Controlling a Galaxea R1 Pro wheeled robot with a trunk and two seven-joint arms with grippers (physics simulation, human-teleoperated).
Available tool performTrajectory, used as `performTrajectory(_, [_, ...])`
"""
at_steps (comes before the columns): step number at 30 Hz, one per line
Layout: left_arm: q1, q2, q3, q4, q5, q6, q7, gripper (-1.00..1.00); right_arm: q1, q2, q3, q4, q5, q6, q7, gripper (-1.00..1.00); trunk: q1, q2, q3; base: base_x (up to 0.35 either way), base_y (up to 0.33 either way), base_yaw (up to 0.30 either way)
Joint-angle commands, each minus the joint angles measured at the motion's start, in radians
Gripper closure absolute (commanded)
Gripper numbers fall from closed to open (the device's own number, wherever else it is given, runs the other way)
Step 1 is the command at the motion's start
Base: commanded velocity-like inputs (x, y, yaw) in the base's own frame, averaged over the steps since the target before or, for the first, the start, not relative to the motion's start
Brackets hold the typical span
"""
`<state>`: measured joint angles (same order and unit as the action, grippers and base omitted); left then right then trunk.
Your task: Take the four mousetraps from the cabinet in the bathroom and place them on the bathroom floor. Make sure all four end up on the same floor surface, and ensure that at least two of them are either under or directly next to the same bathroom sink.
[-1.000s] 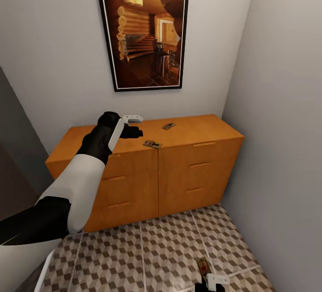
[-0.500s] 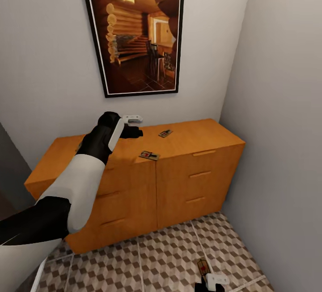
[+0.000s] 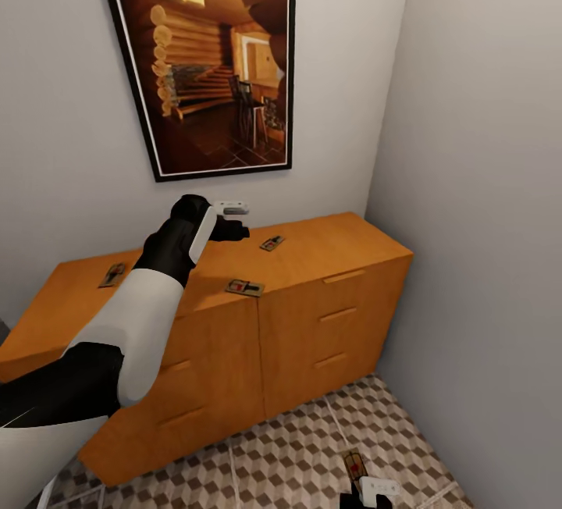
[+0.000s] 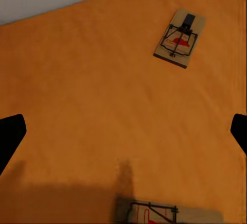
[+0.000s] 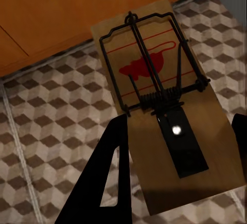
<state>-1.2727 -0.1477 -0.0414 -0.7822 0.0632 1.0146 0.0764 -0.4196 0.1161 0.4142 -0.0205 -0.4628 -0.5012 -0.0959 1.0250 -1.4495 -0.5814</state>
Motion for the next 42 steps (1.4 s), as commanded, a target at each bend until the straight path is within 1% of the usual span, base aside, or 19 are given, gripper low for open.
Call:
performTrajectory(1, [0.0, 0.0, -0.002, -0.001, 0.007, 0.004, 0.008, -1.0, -0.001, 0.0, 0.008, 0.001, -0.005, -0.002, -0.007, 1.0, 0.0, 0.0, 0.0, 0.002, 0.001, -0.194])
performTrajectory(7, [0.0, 0.0, -0.002, -0.001, 0.008, 0.004, 0.008, -1.0, -0.001, 0.0, 0.008, 0.001, -0.005, -0.002, -0.007, 1.0, 0.0, 0.0, 0.006, 0.026, 0.009, -0.195])
performTrajectory(13, [0.0, 0.0, -0.002, -0.001, 0.007, 0.004, 0.008, -1.0, -0.001, 0.0, 0.008, 0.001, -0.005, -0.002, -0.007, 1.0, 0.0, 0.0, 0.01, 0.16, 0.091, -0.132])
performTrajectory(27, [0.0, 0.0, -0.003, 0.001, 0.009, 0.006, 0.007, -1.0, -0.001, 0.0, 0.008, 0.001, -0.005, -0.002, -0.008, 1.0, 0.0, 0.0, 0.011, 0.18, 0.089, -0.009])
performTrajectory(42, [0.0, 0.0, -0.003, 0.001, 0.009, 0.006, 0.006, -1.0, -0.001, -0.003, 0.008, 0.001, -0.004, -0.005, -0.007, 1.0, 0.0, 0.0, 0.01, 0.015, 0.002, 0.0])
